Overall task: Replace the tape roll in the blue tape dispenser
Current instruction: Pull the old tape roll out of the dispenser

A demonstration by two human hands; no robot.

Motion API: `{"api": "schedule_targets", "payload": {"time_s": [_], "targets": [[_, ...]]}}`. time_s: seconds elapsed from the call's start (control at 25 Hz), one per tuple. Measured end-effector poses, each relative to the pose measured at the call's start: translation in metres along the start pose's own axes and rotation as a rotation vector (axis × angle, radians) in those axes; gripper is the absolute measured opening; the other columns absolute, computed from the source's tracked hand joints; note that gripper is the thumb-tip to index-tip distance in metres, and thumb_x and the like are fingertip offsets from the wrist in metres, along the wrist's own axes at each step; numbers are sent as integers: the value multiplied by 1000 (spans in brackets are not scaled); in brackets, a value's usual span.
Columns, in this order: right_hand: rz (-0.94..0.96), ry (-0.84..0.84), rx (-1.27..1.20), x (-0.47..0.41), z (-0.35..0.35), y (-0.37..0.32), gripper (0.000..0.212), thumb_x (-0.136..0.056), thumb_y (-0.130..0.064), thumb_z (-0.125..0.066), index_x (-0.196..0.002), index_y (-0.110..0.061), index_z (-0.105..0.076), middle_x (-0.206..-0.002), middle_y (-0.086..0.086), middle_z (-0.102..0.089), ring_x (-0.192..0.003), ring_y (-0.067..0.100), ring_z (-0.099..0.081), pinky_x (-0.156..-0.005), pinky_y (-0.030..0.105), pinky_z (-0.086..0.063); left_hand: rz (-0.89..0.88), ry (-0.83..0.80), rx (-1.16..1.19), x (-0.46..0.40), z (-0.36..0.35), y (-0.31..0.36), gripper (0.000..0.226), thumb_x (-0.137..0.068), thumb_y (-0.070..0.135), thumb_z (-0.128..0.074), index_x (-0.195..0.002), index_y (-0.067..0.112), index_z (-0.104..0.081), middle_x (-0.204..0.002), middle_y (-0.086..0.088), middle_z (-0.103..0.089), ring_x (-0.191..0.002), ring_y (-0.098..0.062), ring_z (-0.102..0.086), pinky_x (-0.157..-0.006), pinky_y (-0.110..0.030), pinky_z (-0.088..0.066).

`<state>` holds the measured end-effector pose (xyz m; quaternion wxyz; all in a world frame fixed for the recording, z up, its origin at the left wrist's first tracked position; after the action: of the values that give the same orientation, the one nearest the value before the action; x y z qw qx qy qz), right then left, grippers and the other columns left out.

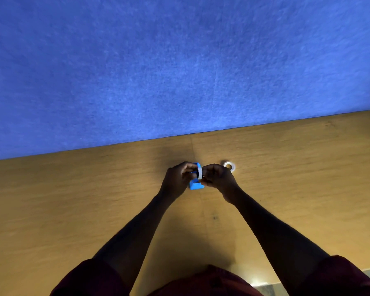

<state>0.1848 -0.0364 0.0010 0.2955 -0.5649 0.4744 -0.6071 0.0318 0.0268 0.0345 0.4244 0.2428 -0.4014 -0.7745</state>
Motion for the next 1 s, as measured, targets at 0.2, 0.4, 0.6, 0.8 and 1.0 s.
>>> {"api": "schedule_targets", "payload": {"time_s": [0.2,0.4,0.6,0.8,1.0], "targets": [[68,-10,24,3,-3,-6,19,-92,-7,-67,-110,0,-67,-104,21,-72,-99,33,-73,-87,45,-60,8,38,-25,4,0,-4,25,-90,17,-73,-114,8,-72,-105,-2,-76,-95,-11,-71,-82,-26,-57],[55,-10,27,3,-4,-7,20,-91,-5,-68,-110,1,-67,-104,21,-72,-100,34,-72,-89,47,-60,-24,32,-18,4,2,-5,27,-89,21,-74,-114,10,-73,-103,2,-77,-93,-5,-70,-80,-20,-56],[76,-30,9,4,-5,-11,21,-93,-5,-65,-112,4,-68,-106,21,-73,-101,33,-73,-90,44,-60,-51,54,-42,4,2,-4,27,-90,24,-74,-114,12,-72,-100,6,-76,-87,5,-68,-76,-12,-53],[81,-23,5,4,-10,-13,25,-88,-18,-74,-107,-2,-72,-101,16,-76,-99,31,-74,-89,44,-59,-72,84,-32,6,3,-1,27,-92,26,-73,-114,10,-73,-97,1,-77,-87,-4,-72,-74,-20,-59],[64,12,21,-1,-8,-13,24,-84,-14,-78,-101,0,-70,-95,18,-75,-91,30,-73,-83,42,-60,-53,37,-49,-4,4,5,31,-92,35,-72,-109,9,-73,-92,2,-77,-81,-3,-71,-70,-14,-55]]}}
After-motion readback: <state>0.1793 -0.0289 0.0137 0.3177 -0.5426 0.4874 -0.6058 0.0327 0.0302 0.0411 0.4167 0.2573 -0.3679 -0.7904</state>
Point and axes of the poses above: each hand's wrist, its own x-axis away from the middle knuckle, its own z-axis out of the back of the hand, y = z × x, the point moved 7 cm from there along -x, towards the middle knuckle
